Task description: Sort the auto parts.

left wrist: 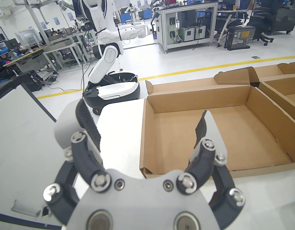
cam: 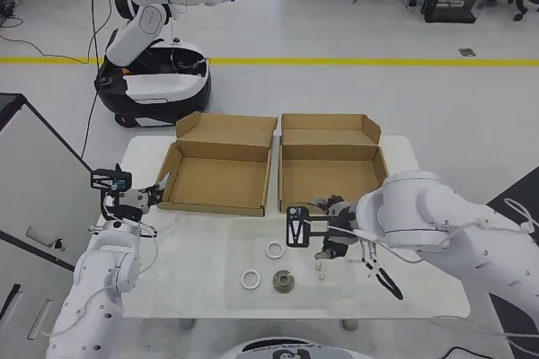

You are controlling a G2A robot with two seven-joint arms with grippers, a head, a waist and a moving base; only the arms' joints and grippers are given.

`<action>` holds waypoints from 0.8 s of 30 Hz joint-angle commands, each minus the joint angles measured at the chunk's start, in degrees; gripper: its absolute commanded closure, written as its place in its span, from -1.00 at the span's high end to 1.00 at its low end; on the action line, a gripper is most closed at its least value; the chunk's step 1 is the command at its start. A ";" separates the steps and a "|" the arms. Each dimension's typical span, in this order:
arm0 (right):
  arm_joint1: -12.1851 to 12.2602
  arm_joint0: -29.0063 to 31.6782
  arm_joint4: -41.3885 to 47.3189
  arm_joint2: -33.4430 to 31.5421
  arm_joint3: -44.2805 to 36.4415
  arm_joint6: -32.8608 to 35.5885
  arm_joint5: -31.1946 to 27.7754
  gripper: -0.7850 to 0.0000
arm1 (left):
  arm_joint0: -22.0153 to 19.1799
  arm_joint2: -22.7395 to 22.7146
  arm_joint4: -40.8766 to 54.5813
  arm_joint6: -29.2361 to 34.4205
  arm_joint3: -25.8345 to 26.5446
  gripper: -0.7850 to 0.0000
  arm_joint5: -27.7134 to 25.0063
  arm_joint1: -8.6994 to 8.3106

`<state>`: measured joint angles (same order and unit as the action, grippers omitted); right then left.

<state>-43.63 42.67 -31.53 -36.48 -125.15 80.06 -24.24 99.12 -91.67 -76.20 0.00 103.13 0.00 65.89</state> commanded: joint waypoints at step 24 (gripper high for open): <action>-4.49 -19.05 11.86 24.31 7.42 5.17 5.20 1.00 | 0.00 0.00 0.00 0.00 0.00 1.00 0.00 0.00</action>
<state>-47.96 23.64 -19.79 -12.30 -117.86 85.22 -19.05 99.12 -91.67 -76.20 0.00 103.13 0.00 65.89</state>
